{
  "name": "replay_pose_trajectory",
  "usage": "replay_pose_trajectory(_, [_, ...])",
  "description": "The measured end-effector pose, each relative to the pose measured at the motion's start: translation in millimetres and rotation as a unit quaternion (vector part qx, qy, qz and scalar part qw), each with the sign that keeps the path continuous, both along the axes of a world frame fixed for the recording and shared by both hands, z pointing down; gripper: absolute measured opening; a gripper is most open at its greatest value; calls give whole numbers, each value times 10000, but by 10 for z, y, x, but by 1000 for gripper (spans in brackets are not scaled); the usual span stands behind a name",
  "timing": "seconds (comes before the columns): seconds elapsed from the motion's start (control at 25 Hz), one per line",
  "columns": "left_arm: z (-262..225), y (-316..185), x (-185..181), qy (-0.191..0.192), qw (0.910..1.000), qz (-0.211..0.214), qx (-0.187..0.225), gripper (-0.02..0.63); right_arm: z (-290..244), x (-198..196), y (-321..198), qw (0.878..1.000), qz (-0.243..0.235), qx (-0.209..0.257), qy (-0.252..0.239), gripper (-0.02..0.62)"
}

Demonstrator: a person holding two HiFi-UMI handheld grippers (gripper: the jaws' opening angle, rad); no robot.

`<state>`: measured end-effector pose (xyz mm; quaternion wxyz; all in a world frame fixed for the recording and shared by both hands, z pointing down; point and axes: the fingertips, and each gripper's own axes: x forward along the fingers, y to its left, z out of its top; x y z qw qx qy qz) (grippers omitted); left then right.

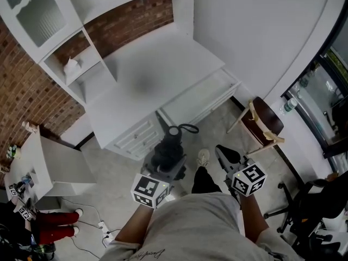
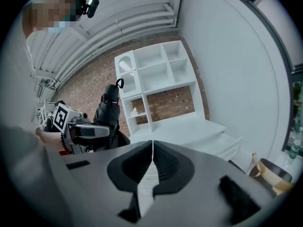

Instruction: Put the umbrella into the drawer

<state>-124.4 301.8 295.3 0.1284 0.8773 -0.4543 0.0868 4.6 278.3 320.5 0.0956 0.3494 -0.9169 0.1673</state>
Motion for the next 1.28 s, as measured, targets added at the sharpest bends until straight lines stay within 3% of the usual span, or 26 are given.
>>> replay_pose_trajectory(0.8, [40, -2001, 342, -45, 9998, -209, -27, 273, 49, 257, -2126, 9990, -440, -47, 112, 29])
replay_pose_trajectory(1.28, [101, -2880, 503, -39, 9988, -463, -145, 273, 131, 455, -3046, 9974, -685, -188, 145, 29])
